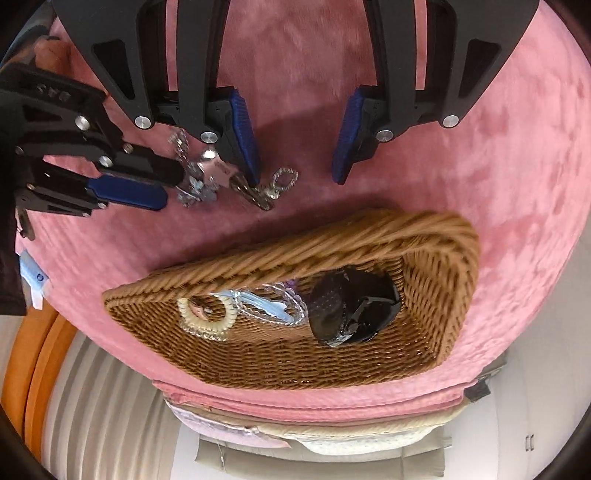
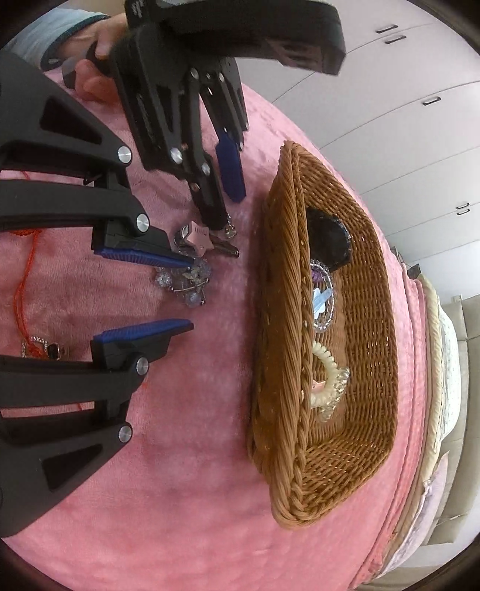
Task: Organize jewelry
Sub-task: 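Grasp a silver charm with the left gripper while the right grasps another charm, then carry both charms into the basket and release them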
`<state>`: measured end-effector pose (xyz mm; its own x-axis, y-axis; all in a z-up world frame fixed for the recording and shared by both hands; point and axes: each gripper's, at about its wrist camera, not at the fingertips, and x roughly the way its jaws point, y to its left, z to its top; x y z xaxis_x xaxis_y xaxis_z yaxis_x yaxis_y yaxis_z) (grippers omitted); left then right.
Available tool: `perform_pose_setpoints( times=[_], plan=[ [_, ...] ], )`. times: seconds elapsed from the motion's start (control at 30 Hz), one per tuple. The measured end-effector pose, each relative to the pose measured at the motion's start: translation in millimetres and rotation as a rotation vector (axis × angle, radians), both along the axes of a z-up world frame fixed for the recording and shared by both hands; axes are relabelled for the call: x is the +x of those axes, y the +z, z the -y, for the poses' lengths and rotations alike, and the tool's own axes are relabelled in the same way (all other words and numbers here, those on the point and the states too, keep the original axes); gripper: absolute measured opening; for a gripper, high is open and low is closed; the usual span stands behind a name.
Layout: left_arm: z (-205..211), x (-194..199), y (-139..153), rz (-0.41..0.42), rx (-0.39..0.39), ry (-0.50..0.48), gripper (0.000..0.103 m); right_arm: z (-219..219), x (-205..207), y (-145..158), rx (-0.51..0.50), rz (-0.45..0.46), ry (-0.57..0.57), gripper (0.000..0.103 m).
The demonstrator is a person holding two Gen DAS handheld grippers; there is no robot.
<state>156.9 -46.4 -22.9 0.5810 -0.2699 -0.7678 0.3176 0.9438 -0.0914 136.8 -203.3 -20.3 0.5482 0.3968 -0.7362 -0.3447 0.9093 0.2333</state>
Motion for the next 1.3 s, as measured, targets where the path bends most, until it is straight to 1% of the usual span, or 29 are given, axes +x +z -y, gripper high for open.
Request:
perform_pose_setpoints(
  times=[0.07, 0.13, 0.17, 0.2, 0.23, 0.37, 0.4, 0.5, 0.53, 0.7, 0.83, 0.93, 1.03, 1.1, 1.17, 1.23, 1.3],
  plan=[
    [2.9, 2.2, -0.6, 0.003, 0.014, -0.007, 0.037, 0.6, -0.6, 0.4, 0.002, 0.002, 0.001, 0.026],
    [5.9, 0.7, -1.3, 0.015, 0.03, -0.009, 0.029, 0.0, -1.0, 1.2, -0.002, 0.003, 0.0, 0.026],
    [7.6, 0.7, -1.0, 0.018, 0.031, -0.008, 0.017, -0.7, 0.0, 1.0, -0.006, 0.001, 0.0, 0.026],
    [6.6, -0.1, -0.6, 0.019, 0.021, -0.01, 0.001, -2.2, 1.5, 0.2, -0.013, -0.001, 0.001, 0.026],
    [5.3, -1.0, -0.3, 0.019, 0.01, -0.009, 0.0, -4.6, 1.5, -0.2, -0.026, -0.001, 0.005, 0.026],
    [-2.8, -9.6, 2.2, 0.035, -0.032, 0.012, 0.0, -16.2, 0.3, -0.6, -0.084, 0.016, 0.02, 0.026],
    [-4.2, -11.9, 2.9, 0.042, -0.04, 0.013, 0.0, -18.7, -1.0, -0.4, -0.093, 0.023, 0.027, 0.021],
    [-9.1, -23.3, 5.7, 0.061, -0.067, 0.022, 0.0, -23.1, -7.1, 2.4, -0.126, 0.056, 0.027, 0.018],
    [-11.3, -27.6, 6.7, 0.069, -0.081, 0.025, 0.0, -21.7, -9.2, 4.5, -0.123, 0.068, 0.02, 0.001],
    [-20.7, -41.3, 10.4, 0.095, -0.16, 0.026, 0.0, -3.1, -11.4, 13.4, -0.068, 0.086, -0.04, 0.001],
    [-17.7, -45.3, 10.9, 0.111, -0.161, 0.016, 0.0, 9.7, -12.4, 16.7, 0.001, 0.078, -0.042, 0.001],
    [-17.7, -47.9, 10.9, 0.121, -0.161, 0.016, 0.0, 16.5, -17.3, 23.0, 0.01, 0.097, -0.055, 0.001],
    [-21.2, -49.6, 11.4, 0.128, -0.181, 0.018, 0.0, 26.6, -25.5, 34.7, 0.043, 0.133, -0.061, 0.001],
    [-23.9, -48.9, 11.0, 0.124, -0.19, 0.021, 0.0, 28.7, -26.9, 38.8, 0.026, 0.148, -0.074, 0.001],
    [-24.8, -48.1, 10.2, 0.119, -0.195, 0.02, 0.0, 34.3, -23.6, 36.3, 0.003, 0.125, -0.087, 0.001],
    [-25.0, -48.9, 10.2, 0.12, -0.195, 0.019, 0.0, 43.7, -18.2, 30.0, -0.018, 0.087, -0.128, 0.002],
    [-25.0, -49.7, 10.5, 0.124, -0.194, 0.018, 0.0, 52.9, -16.7, 25.3, 0.001, 0.058, -0.146, 0.002]
  ],
)
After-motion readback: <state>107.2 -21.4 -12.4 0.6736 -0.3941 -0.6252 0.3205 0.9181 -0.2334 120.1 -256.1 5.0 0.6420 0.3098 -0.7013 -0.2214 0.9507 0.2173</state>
